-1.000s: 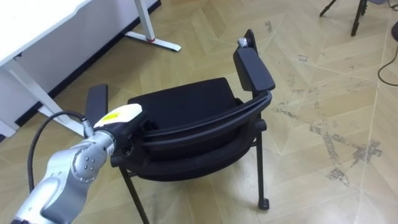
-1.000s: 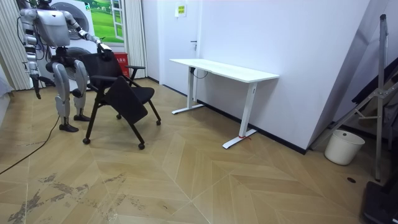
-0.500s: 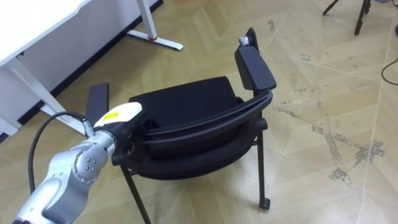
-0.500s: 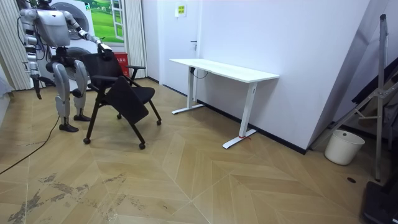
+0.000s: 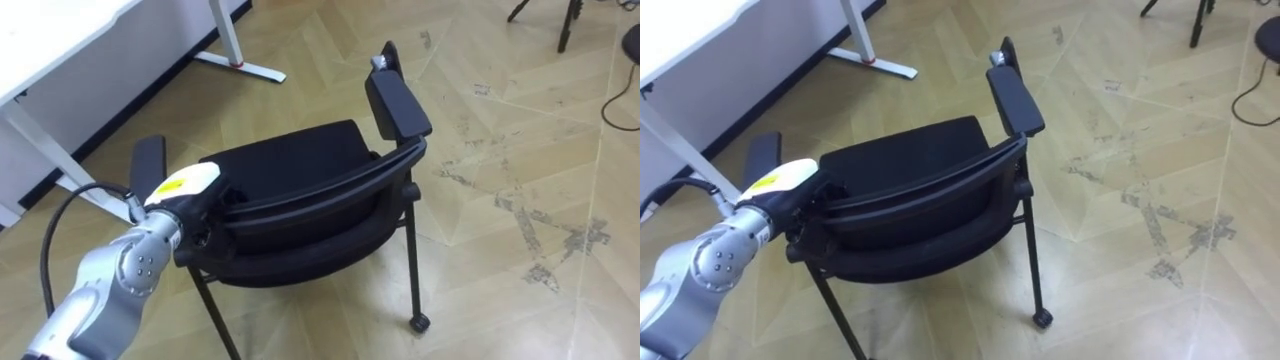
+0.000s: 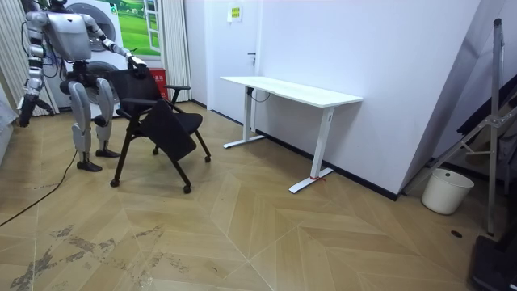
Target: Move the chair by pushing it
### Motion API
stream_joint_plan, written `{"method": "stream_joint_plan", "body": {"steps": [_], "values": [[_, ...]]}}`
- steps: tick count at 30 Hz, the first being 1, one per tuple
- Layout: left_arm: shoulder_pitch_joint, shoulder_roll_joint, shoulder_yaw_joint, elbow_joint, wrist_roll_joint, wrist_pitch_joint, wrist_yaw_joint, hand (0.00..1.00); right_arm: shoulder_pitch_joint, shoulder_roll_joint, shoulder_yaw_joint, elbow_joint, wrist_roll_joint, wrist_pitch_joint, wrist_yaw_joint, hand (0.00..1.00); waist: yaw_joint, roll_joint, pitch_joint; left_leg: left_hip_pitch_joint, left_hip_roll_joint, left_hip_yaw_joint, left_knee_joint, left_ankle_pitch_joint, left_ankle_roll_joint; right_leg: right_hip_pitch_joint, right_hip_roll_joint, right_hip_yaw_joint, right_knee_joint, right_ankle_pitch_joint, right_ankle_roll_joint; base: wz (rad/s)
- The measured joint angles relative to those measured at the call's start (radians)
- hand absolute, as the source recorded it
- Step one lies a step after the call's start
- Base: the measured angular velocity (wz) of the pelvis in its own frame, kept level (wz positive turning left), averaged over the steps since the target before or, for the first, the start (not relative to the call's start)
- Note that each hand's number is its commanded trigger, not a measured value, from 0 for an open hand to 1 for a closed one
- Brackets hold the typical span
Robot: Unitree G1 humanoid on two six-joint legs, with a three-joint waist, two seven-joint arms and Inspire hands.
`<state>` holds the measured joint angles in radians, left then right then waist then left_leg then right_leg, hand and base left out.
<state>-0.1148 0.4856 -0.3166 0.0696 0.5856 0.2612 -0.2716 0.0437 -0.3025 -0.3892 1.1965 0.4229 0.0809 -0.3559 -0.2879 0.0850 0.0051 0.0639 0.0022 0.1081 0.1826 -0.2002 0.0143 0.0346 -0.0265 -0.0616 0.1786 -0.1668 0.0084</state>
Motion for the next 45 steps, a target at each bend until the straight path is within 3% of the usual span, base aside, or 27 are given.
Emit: {"method": "stream_joint_plan", "body": {"steps": [5,6,7,9,13,16,20,23,27,30,33,37,40,45], "values": [[0.0,0.033,0.0,-0.002,-0.023,-0.001,0.024,1.0,0.011,-0.021,-0.051,-0.199,0.015,-0.019,-0.124,0.0,0.003,-0.008,-0.0015,-0.01,0.0,0.04,0.001,0.0,0.0,-0.032,0.0,0.034,0.031,-0.002,0.003,-0.21],[0.0,0.046,0.0,-0.002,-0.024,-0.003,0.028,1.0,0.011,-0.023,-0.071,-0.248,0.016,-0.032,-0.148,0.0,-0.009,-0.012,-0.0039,-0.02,-0.001,0.044,0.007,0.0,0.0,-0.042,-0.002,0.033,0.036,-0.002,0.003,-0.07],[-0.002,0.057,0.002,-0.007,-0.024,-0.004,0.031,1.0,0.021,-0.022,-0.092,-0.305,0.013,-0.039,-0.179,0.0,-0.012,-0.013,-0.0111,-0.028,-0.001,0.047,0.014,0.0,0.0,-0.054,-0.003,0.037,0.045,-0.003,0.005,0.0],[-0.002,0.079,0.002,-0.022,-0.029,-0.006,0.036,1.0,0.059,-0.02,-0.111,-0.431,-0.002,-0.046,-0.233,0.0,-0.014,-0.022,-0.0126,-0.047,0.0,0.051,0.024,-0.001,0.001,-0.065,-0.003,0.037,0.046,-0.002,0.005,0.0],[0.001,0.086,0.01,-0.024,-0.027,-0.026,0.043,1.0,0.124,-0.019,-0.187,-0.683,-0.063,-0.088,-0.365,0.0,-0.022,-0.016,-0.0178,-0.07,0.001,0.069,0.033,-0.006,0.009,-0.086,-0.005,0.041,0.052,-0.001,0.008,-0.02],[0.002,0.087,0.023,-0.023,-0.022,-0.029,0.043,1.0,0.125,-0.02,-0.212,-0.805,-0.114,-0.101,-0.43,0.0,-0.018,-0.015,-0.0173,-0.074,0.0,0.097,0.04,-0.007,0.01,-0.108,-0.007,0.062,0.073,-0.003,0.01,-0.18],[0.003,0.092,0.036,0.005,-0.025,-0.036,0.046,1.0,0.108,-0.027,-0.236,-1.013,-0.249,-0.126,-0.521,0.0,-0.04,-0.011,-0.0157,-0.071,0.0,0.109,0.039,-0.011,0.017,-0.106,-0.007,0.072,0.077,-0.005,0.013,-0.07],[0.002,0.091,0.041,0.011,-0.022,-0.045,0.05,1.0,0.085,-0.041,-0.25,-1.144,-0.346,-0.133,-0.558,0.0,-0.044,-0.001,-0.0094,-0.072,-0.001,0.109,0.038,-0.016,0.025,-0.109,-0.007,0.072,0.077,-0.004,0.018,-0.01],[0.001,0.092,0.041,0.014,-0.019,-0.072,0.062,1.0,0.015,-0.105,-0.226,-1.279,-0.398,-0.133,-0.568,0.0,-0.029,0.004,-0.005,-0.071,-0.006,0.119,0.037,-0.017,0.027,-0.124,-0.01,0.078,0.09,-0.006,0.021,-0.07],[-0.004,0.092,0.041,0.014,-0.019,-0.079,0.065,1.0,-0.058,-0.113,-0.176,-1.309,-0.451,-0.13,-0.556,0.0,-0.009,-0.008,0.0028,-0.062,-0.003,0.127,0.035,-0.017,0.027,-0.124,-0.009,0.078,0.097,-0.006,0.021,-0.07],[-0.006,0.087,0.041,0.01,-0.013,-0.089,0.065,1.0,-0.091,-0.126,-0.111,-1.322,-0.478,-0.101,-0.501,0.0,0.003,-0.019,0.0089,-0.055,-0.002,0.134,0.029,-0.017,0.027,-0.124,-0.007,0.08,0.099,-0.006,0.02,-0.05],[-0.012,0.082,0.043,0.004,-0.002,-0.102,0.063,1.0,-0.142,-0.143,-0.053,-1.332,-0.479,-0.063,-0.399,0.0,0.032,-0.033,0.0085,-0.053,-0.001,0.136,0.023,-0.017,0.027,-0.124,-0.006,0.081,0.096,-0.006,0.02,-0.01],[-0.013,0.082,0.043,0.001,-0.002,-0.12,0.061,1.0,-0.147,-0.17,0.011,-1.364,-0.485,-0.055,-0.326,0.0,0.051,-0.05,0.0084,-0.039,0.0,0.135,0.014,-0.017,0.027,-0.114,-0.004,0.08,0.096,-0.006,0.02,-0.02],[-0.014,0.083,0.04,0.008,-0.002,-0.161,0.063,1.0,-0.177,-0.177,0.14,-1.409,-0.511,-0.059,-0.205,0.0,0.07,-0.071,0.0087,-0.024,0.004,0.124,0.015,-0.017,0.026,-0.081,-0.004,0.065,0.073,-0.003,0.017,0.07]]}}
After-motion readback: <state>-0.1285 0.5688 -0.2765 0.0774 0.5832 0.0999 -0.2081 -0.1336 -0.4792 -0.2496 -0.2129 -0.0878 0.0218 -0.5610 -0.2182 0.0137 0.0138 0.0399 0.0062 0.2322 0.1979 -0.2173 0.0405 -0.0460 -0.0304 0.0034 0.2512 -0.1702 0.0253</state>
